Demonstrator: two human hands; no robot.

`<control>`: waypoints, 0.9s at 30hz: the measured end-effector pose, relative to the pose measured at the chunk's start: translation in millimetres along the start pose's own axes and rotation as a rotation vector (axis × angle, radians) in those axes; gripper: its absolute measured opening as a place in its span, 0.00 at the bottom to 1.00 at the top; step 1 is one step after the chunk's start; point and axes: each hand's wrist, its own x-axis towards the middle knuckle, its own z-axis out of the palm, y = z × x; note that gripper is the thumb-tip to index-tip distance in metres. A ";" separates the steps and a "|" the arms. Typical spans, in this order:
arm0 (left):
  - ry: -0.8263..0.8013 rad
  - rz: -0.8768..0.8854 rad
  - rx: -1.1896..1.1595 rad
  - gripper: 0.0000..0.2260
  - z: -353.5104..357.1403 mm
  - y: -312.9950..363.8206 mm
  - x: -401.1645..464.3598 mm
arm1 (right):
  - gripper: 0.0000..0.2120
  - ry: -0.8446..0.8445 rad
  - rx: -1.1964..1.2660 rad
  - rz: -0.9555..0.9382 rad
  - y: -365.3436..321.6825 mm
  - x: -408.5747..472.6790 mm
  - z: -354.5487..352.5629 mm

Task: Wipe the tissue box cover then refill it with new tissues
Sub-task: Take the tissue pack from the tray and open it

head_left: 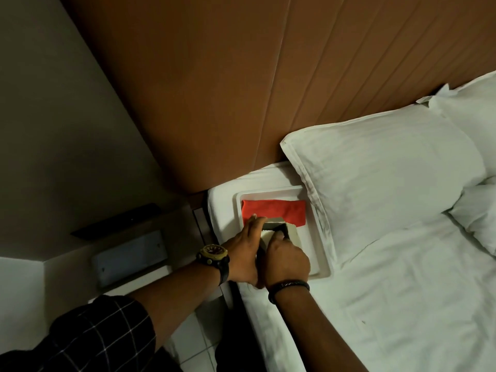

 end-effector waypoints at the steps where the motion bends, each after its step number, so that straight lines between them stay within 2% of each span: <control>1: 0.010 0.006 -0.007 0.66 0.3 -0.4 -0.3 | 0.13 0.012 -0.003 -0.002 0.3 0.4 1.8; 4: 0.003 -0.013 -0.025 0.65 1.6 -2.4 1.0 | 0.15 0.041 0.015 -0.043 4.9 -0.8 4.3; 7: -0.014 -0.050 -0.042 0.65 2.8 -1.0 4.3 | 0.23 0.051 0.139 -0.057 14.6 -2.3 -4.0; 9: -0.020 -0.072 -0.058 0.65 2.5 1.1 5.6 | 0.25 0.089 0.181 -0.079 21.9 -4.3 -15.8; 11: -0.008 -0.066 -0.074 0.65 2.1 2.3 6.6 | 0.27 0.130 0.322 -0.056 31.1 -4.6 -29.9; 16: 0.003 -0.061 -0.088 0.65 3.2 2.6 6.7 | 0.27 0.211 0.727 0.090 67.9 -3.2 -65.7; 20: 0.018 -0.044 -0.071 0.67 4.7 1.6 8.8 | 0.24 0.280 0.822 0.128 98.7 -6.0 -99.5; 25: 0.026 -0.021 -0.090 0.66 6.8 -2.6 9.8 | 0.21 0.384 0.880 0.077 136.7 -9.4 -148.2; 27: 0.018 -0.022 -0.076 0.66 7.9 -5.2 7.7 | 0.23 0.371 0.875 0.091 154.6 -14.1 -166.3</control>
